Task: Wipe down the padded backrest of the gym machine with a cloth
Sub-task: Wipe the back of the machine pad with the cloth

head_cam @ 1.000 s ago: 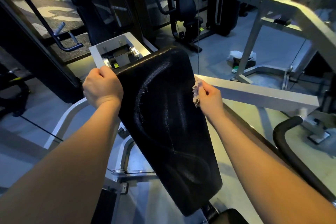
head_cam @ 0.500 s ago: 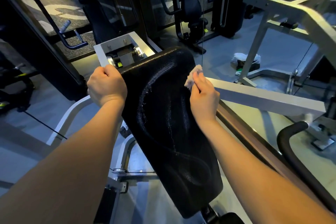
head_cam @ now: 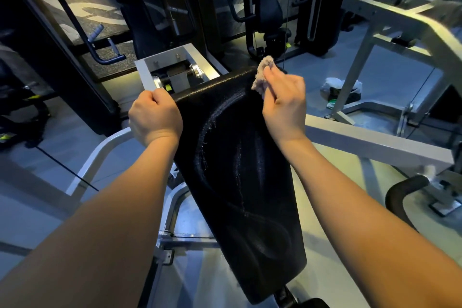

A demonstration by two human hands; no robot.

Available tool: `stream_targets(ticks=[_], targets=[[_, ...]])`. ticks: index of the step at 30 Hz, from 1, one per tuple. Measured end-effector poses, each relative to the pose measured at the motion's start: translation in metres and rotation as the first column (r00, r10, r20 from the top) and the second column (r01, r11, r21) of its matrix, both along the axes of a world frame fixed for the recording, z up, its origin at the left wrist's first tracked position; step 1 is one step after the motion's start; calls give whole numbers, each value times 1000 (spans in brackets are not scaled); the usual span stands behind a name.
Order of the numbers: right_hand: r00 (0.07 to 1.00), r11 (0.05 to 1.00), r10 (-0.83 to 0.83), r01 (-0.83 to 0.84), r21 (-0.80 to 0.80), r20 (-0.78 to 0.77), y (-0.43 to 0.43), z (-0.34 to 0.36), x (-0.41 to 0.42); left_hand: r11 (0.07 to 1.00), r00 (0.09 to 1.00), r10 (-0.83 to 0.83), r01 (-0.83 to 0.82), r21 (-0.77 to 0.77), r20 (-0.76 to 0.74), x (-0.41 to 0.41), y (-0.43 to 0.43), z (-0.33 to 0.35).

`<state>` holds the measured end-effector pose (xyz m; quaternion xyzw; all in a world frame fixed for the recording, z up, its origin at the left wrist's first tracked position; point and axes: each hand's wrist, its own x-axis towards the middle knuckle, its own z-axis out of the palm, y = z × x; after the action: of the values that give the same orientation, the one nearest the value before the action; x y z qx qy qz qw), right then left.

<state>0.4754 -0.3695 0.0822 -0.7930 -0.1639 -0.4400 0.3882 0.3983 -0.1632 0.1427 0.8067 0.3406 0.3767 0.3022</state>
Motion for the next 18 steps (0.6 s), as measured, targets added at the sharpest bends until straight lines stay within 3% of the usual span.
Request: stream_targets(ticks=[4, 10, 14, 18], targets=[[999, 999, -48, 48, -3, -14, 9, -1, -3, 1000, 1000, 7, -7, 7, 13, 1, 1, -1], [997, 970, 79, -76, -231, 5, -14, -26, -21, 1000, 1000, -11, 11, 6, 19, 2, 4, -4], [1000, 998, -16, 15, -53, -19, -4, 1, 0, 1000, 1000, -13, 13, 15, 21, 2, 3, -5], [1000, 994, 13, -16, -112, -24, 6, -27, -27, 1000, 1000, -16, 16, 9, 16, 2, 3, -3]])
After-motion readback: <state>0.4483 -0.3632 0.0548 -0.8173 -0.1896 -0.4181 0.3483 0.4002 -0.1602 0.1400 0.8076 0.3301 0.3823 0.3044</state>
